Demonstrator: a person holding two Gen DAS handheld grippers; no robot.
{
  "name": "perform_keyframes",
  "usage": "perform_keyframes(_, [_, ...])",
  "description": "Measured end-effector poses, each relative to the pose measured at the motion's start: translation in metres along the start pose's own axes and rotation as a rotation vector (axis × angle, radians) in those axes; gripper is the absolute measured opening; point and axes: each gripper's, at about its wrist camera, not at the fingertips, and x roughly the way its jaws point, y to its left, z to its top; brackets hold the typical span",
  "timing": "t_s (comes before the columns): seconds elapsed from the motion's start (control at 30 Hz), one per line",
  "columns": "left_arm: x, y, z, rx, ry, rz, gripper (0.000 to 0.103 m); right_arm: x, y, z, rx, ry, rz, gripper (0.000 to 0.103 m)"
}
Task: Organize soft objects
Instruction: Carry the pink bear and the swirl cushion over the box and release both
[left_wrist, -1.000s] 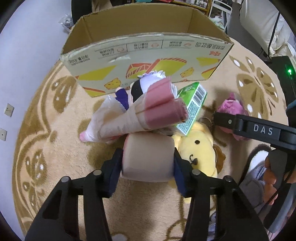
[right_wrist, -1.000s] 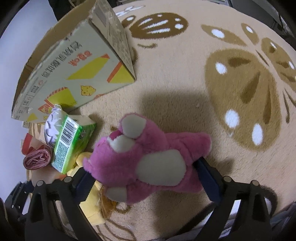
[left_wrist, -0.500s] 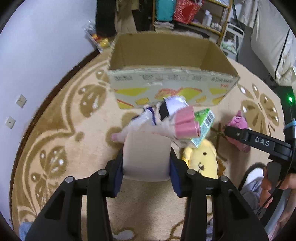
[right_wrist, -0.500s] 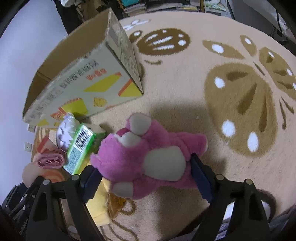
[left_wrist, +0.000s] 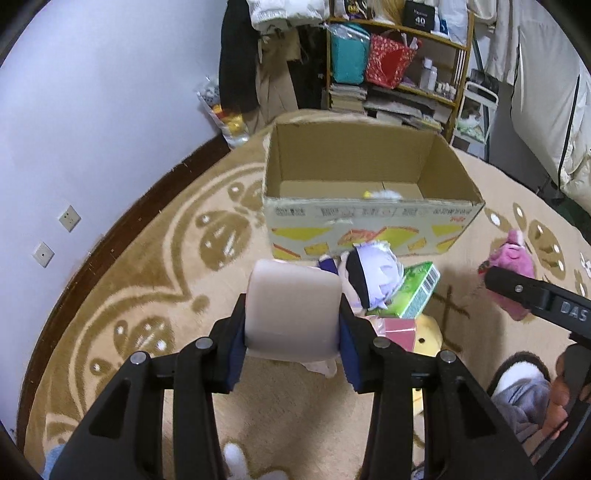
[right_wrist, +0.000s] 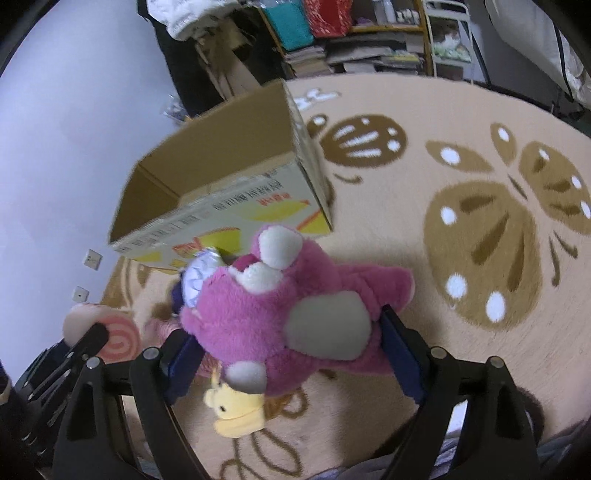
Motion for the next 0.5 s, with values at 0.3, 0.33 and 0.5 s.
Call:
perform_keyframes(0.3, [-0.018, -0.001, 0.016, 0.04, -0.113, 0.103, 0.041, -0.032, 0.017, 0.017, -0.062, -0.119, 0.022, 0.091])
perform_keyframes(0.33, [-0.017, 0.0, 0.02, 0.041, -0.114, 0.101, 0.041, -0.035, 0.019, 0.019, -0.07, -0.131, 0.021, 0.091])
perform_keyframes(0.5, [-0.022, -0.001, 0.038, 0.063, -0.171, 0.109, 0.041, -0.046, 0.03, 0.031, -0.125, -0.2, 0.03, 0.091])
